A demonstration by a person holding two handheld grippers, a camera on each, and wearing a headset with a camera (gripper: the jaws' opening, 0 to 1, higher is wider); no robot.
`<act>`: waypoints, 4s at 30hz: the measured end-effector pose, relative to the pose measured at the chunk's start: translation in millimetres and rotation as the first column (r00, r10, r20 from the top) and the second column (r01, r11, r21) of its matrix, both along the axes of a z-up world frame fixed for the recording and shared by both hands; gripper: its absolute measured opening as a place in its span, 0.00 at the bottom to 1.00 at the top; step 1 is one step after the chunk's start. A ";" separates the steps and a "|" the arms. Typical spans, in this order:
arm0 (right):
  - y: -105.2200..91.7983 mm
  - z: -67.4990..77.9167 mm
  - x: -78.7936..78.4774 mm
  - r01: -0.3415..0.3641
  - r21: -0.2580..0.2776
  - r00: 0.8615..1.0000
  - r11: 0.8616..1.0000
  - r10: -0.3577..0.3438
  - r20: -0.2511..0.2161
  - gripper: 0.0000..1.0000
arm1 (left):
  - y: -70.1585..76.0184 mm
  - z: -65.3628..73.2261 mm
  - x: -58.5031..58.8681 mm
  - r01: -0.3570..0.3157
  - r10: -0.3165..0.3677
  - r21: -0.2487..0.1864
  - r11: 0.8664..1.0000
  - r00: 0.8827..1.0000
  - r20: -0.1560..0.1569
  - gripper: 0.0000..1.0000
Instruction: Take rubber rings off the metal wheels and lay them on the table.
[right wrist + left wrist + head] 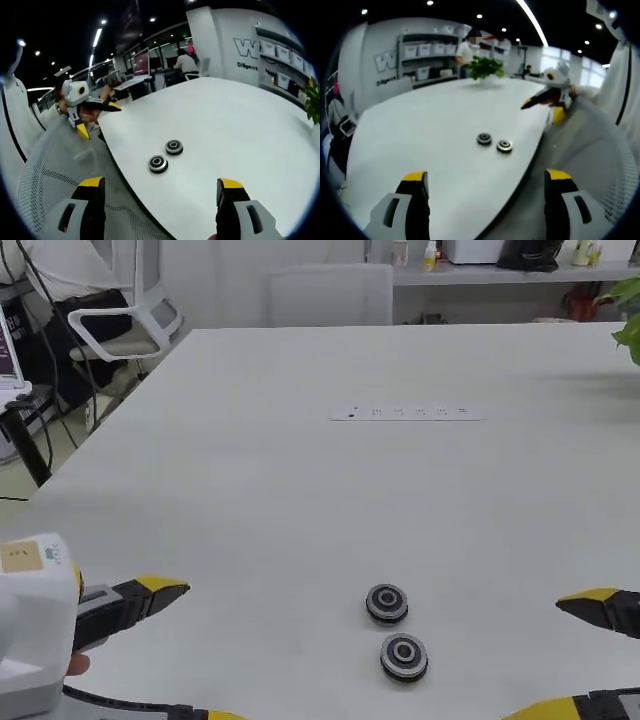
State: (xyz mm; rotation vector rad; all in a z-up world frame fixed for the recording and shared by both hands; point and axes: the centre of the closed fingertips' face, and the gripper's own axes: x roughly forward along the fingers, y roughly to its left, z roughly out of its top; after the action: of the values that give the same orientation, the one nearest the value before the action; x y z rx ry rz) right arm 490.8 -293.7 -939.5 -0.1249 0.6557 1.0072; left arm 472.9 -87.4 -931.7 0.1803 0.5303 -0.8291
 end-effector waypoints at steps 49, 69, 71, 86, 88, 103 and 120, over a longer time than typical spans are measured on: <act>71.8 82.4 82.0 -0.197 0.056 0.958 0.979 0.180 0.224 0.64 | -67.6 99.9 76.5 0.301 -0.296 0.021 0.953 0.916 0.269 0.94; 80.6 -6.9 51.5 -0.321 -0.021 0.939 0.947 0.321 0.122 0.38 | -126.5 27.5 76.8 0.358 -0.321 -0.094 0.929 0.905 0.279 0.61; 79.7 -13.4 47.1 -0.337 -0.027 0.936 0.941 0.338 0.100 0.36 | -130.9 19.6 74.6 0.359 -0.323 -0.105 0.927 0.910 0.258 0.58; 68.7 -66.0 25.0 -0.398 -0.126 0.917 0.909 0.393 -0.061 0.30 | -136.9 -35.2 63.5 0.369 -0.362 -0.029 0.929 0.921 0.143 0.39; 67.7 -67.7 25.1 -0.400 -0.134 0.916 0.906 0.396 -0.063 0.30 | -137.7 -41.4 62.3 0.376 -0.372 -0.012 0.926 0.920 0.126 0.37; 64.1 -74.2 26.3 -0.400 -0.161 0.916 0.902 0.396 -0.061 0.22 | -146.1 -60.7 49.6 0.432 -0.435 0.047 0.900 0.895 0.100 0.24; 65.3 -78.0 24.9 -0.409 -0.163 0.912 0.898 0.404 -0.067 0.19 | -141.7 -67.6 48.8 0.425 -0.426 0.026 0.905 0.903 0.055 0.15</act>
State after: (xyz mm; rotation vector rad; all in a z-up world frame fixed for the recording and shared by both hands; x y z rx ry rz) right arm 515.7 -228.4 -1017.5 -0.4149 0.7646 1.3562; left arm 521.7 -229.1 -999.3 0.3410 0.4449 -1.2435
